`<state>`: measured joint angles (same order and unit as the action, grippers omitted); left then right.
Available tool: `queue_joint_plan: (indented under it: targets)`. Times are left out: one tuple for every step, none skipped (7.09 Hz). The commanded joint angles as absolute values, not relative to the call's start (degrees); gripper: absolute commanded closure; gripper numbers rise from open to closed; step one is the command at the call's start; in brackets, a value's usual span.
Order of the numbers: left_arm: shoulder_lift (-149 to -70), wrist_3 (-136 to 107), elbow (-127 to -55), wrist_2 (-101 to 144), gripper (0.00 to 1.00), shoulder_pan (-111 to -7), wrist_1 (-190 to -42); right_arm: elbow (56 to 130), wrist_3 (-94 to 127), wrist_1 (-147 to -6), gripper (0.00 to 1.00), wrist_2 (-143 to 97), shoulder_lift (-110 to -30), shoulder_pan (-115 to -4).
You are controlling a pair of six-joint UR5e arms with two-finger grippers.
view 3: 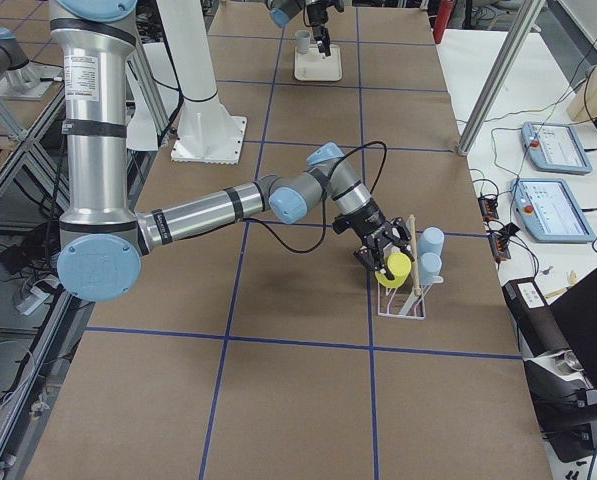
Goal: Transfer IKEA cup to right arm and place on rack
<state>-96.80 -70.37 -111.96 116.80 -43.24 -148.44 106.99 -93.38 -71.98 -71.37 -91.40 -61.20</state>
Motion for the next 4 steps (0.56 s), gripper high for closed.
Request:
queue_joint_plan:
  targets:
    - [-96.85,-70.31,-111.8,116.72,0.0,-43.16,-148.45,105.56,-93.17,-72.07,1.0,-68.82,-91.06,-59.16]
    - [-96.86,-70.31,-111.88,116.81,0.0,-43.15,-148.45,105.38,-93.08,-72.07,1.0,-68.3,-91.14,-58.8]
    - [-96.77,-70.31,-111.8,116.72,0.0,-43.15,-148.45,104.77,-92.99,-72.16,1.0,-67.25,-90.36,-58.02]
    - [-96.77,-70.31,-111.8,116.81,0.0,-43.15,-148.53,102.24,-92.99,-72.07,1.0,-66.63,-88.35,-58.01]
